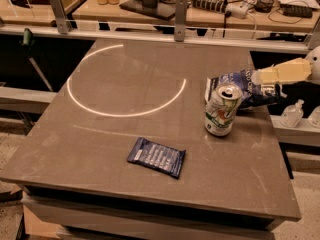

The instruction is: Move blue chip bag near 7up can

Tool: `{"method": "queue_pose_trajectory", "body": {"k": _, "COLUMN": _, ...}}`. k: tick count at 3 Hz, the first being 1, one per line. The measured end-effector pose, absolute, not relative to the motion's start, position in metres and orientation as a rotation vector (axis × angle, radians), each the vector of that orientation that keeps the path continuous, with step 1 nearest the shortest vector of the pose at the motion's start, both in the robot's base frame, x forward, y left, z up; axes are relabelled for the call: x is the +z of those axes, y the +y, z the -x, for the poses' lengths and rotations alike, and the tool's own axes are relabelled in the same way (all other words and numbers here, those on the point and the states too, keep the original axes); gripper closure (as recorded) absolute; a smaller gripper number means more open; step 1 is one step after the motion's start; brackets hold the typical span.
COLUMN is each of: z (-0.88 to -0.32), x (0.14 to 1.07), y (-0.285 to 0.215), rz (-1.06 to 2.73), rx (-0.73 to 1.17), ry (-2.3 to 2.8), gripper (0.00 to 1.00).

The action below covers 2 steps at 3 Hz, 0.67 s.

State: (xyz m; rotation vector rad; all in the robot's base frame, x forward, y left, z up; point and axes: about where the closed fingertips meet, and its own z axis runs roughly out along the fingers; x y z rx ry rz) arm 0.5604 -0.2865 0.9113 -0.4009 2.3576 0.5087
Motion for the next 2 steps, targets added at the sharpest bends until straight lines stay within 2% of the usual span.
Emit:
{"method": "queue_pose_trajectory", "body": {"k": 1, "z": -0.5441, "x": 0.9456, "y": -0.3426, "rz": 0.207, "rx": 0.332, "ry": 2.284, "gripper": 0.00}}
{"method": "queue_pose_trajectory", "body": {"k": 2, "z": -0.5455, "x": 0.9457, "y": -0.3416, "rz": 0.209, "rx": 0.333, "ry": 2.282, "gripper": 0.00}}
